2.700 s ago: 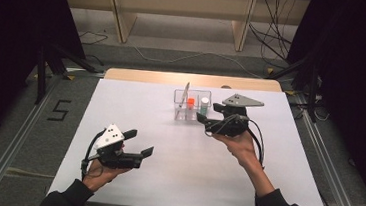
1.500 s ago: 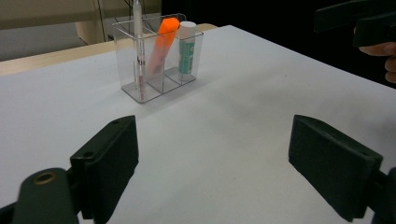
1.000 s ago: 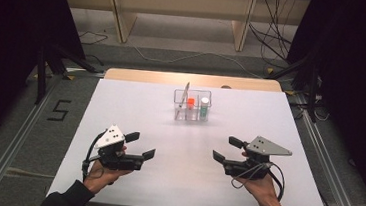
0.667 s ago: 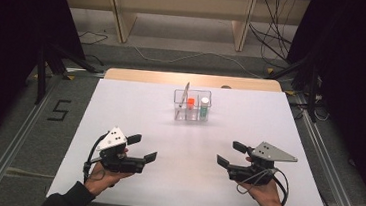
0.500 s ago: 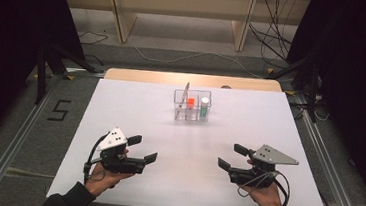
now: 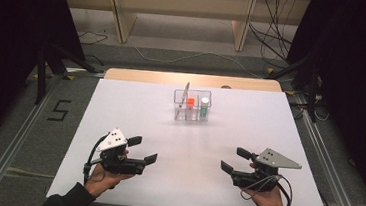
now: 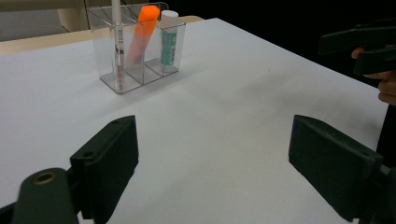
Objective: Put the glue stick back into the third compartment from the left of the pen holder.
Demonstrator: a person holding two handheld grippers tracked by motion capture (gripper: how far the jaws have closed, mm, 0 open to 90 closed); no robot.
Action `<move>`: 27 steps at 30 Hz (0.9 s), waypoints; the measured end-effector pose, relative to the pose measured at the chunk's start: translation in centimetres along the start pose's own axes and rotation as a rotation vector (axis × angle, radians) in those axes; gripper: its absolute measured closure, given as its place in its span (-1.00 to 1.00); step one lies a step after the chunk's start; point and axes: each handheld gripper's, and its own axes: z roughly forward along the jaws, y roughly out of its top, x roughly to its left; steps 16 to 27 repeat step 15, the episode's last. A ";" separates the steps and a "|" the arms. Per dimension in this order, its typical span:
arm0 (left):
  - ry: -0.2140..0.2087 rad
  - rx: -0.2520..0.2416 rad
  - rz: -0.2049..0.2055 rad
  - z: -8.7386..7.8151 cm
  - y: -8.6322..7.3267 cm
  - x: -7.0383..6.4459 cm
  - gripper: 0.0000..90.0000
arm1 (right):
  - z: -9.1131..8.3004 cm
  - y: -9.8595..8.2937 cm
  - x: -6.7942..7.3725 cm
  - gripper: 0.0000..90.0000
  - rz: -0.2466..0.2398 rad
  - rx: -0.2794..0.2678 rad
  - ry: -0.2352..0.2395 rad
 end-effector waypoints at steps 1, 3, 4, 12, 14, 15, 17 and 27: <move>0.000 -0.001 0.000 0.0 0.0 0.0 -0.66 | 0.0 0.0 0.0 -0.47 0.001 -0.001 0.002; 0.001 -0.001 0.001 -0.1 0.0 0.1 -0.66 | 0.0 0.0 0.0 -0.47 0.005 0.003 0.000; 0.003 -0.003 -0.001 -0.1 0.0 0.1 -0.66 | 0.0 0.0 0.0 -0.47 0.004 0.003 0.000; 0.006 -0.012 -0.006 -0.1 0.1 0.2 -0.66 | 0.1 0.0 0.0 -0.47 0.008 0.006 0.001; 0.007 -0.012 -0.006 -0.1 0.1 0.2 -0.66 | 0.1 0.0 0.0 -0.47 0.009 0.006 0.000; 0.007 -0.011 -0.005 -0.1 0.1 0.2 -0.66 | 0.1 -0.1 0.0 -0.47 0.005 0.008 -0.001; 0.007 -0.011 -0.005 -0.1 0.1 0.2 -0.66 | 0.1 -0.1 0.0 -0.47 0.005 0.008 -0.001; 0.007 -0.011 -0.005 -0.1 0.1 0.2 -0.66 | 0.1 -0.1 0.0 -0.47 0.005 0.008 -0.001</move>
